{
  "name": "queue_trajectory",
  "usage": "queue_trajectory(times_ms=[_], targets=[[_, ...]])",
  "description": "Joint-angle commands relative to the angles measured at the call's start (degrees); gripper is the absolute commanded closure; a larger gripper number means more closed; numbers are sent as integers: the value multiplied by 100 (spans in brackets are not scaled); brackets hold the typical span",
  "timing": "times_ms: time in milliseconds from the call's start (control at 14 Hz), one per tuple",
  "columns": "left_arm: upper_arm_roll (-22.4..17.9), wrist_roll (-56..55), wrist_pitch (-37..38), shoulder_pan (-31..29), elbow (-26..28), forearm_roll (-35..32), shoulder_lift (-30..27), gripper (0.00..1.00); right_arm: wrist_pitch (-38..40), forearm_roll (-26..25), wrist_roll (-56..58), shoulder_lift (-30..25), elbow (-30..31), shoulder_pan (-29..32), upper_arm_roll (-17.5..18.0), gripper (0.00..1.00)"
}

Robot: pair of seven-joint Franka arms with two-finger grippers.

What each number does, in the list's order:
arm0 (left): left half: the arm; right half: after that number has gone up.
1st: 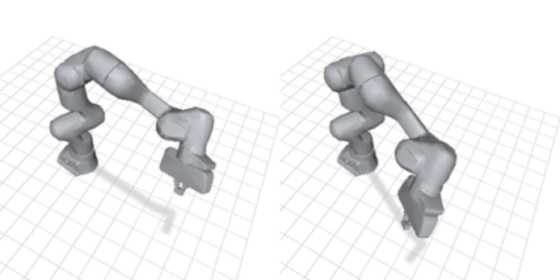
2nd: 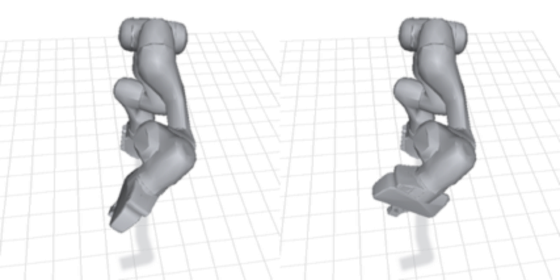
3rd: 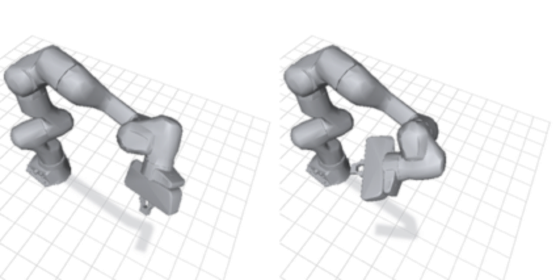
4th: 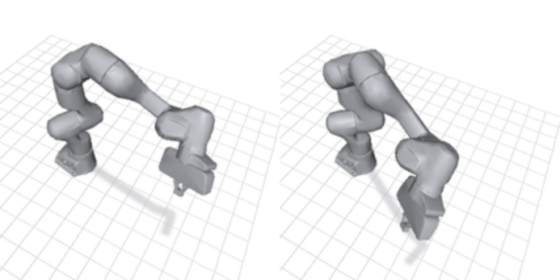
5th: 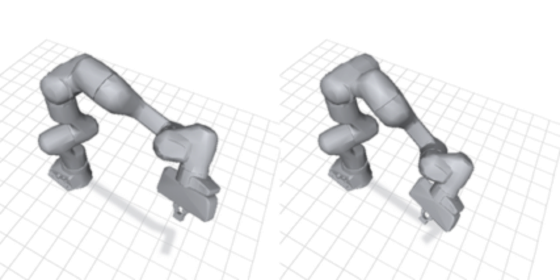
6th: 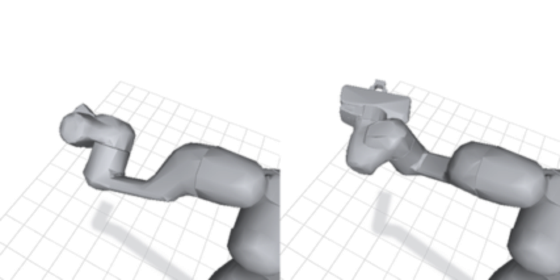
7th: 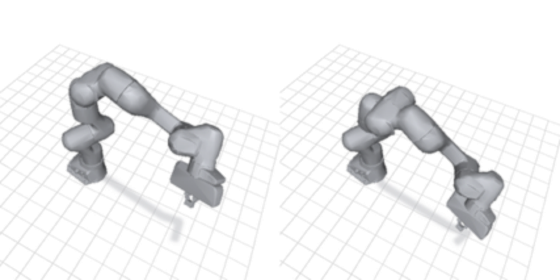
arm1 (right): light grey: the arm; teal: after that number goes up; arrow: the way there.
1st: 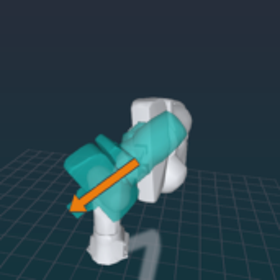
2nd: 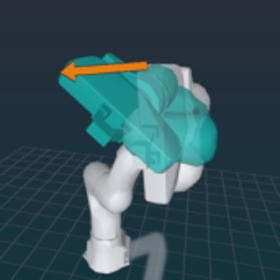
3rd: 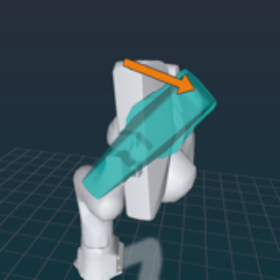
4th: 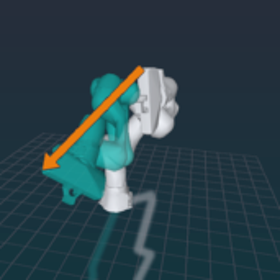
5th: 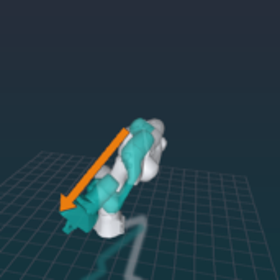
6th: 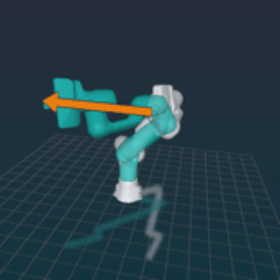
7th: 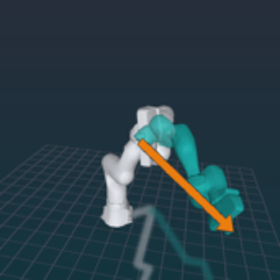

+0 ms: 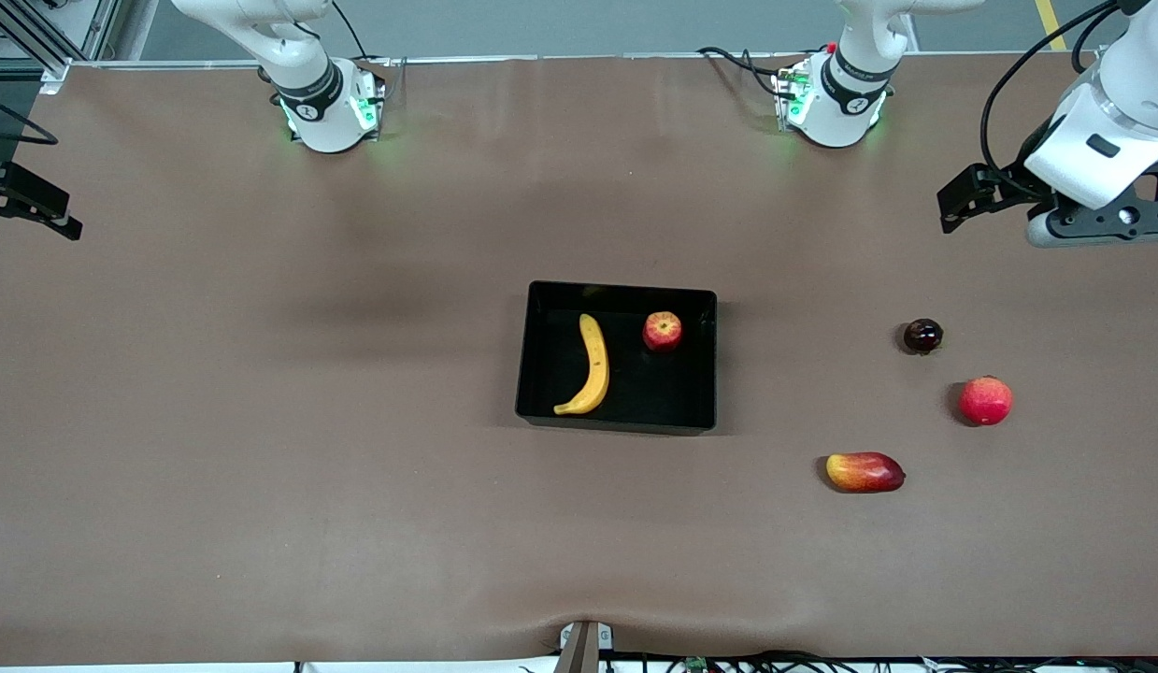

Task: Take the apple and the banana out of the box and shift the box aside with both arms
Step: 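Reach the left gripper down into the black tray toward the red apple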

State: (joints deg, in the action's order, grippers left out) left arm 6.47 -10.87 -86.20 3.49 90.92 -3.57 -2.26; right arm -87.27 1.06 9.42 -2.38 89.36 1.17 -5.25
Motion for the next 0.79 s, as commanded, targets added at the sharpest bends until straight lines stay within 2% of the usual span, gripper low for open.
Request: queue_trajectory(times_ms=[0, 357, 500, 714], targets=[[65, -12, 156, 38, -224, -196, 68, 0, 70, -18, -36, 54, -103, 50, 15, 0], [100, -29, 147, 20, -373, -161, 138, 0, 70, -27, -36, 80, -103, 50, 15, 0], [170, -125, 147, 64, -452, -100, 391, 0, 70, -27, -27, 106, -103, 50, 15, 0], [705, -1062, -123, 292, -470, -73, 1023, 0, 69, -27, -19, 115, -103, 59, 15, 0]])
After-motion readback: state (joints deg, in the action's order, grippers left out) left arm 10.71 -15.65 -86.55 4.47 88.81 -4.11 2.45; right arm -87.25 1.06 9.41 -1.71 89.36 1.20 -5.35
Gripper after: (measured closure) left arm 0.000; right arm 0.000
